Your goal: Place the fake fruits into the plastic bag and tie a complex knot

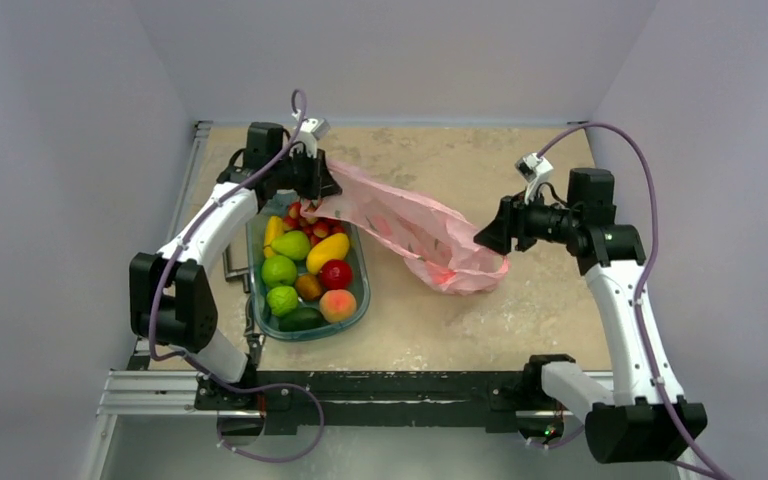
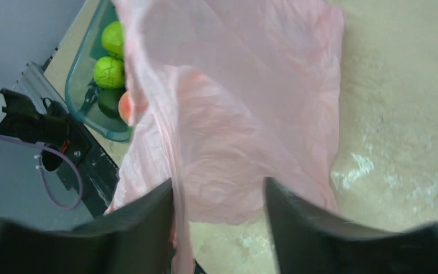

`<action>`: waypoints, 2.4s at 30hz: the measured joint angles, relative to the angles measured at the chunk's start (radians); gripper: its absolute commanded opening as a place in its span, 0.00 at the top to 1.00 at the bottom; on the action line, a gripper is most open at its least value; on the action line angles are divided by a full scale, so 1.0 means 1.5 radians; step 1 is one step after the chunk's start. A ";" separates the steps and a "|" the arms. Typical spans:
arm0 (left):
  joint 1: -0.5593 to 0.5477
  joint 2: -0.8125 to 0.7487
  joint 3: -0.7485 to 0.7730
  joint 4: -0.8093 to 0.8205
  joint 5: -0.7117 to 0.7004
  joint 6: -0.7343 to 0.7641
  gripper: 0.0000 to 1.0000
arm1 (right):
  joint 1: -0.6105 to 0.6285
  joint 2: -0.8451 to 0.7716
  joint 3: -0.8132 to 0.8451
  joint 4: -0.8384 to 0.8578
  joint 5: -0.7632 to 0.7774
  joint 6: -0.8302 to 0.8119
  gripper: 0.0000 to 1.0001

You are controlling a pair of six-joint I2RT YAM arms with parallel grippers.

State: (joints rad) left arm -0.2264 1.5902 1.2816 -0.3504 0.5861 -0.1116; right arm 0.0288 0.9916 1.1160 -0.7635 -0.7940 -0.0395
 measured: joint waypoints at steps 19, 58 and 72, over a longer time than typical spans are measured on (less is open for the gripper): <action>-0.133 0.039 0.194 -0.182 0.068 -0.048 1.00 | 0.329 0.110 0.153 0.135 0.244 -0.108 0.01; 0.217 -0.321 -0.058 -0.044 0.039 0.032 0.03 | 0.222 0.066 -0.117 0.474 0.105 0.361 1.00; 0.150 -0.050 -0.062 -0.111 -0.104 0.024 0.23 | 0.193 0.113 -0.149 0.570 0.062 0.446 1.00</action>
State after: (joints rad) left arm -0.0010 1.5158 1.1885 -0.5163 0.4297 -0.0753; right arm 0.3176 1.1618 0.8928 0.0914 -0.7006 0.6300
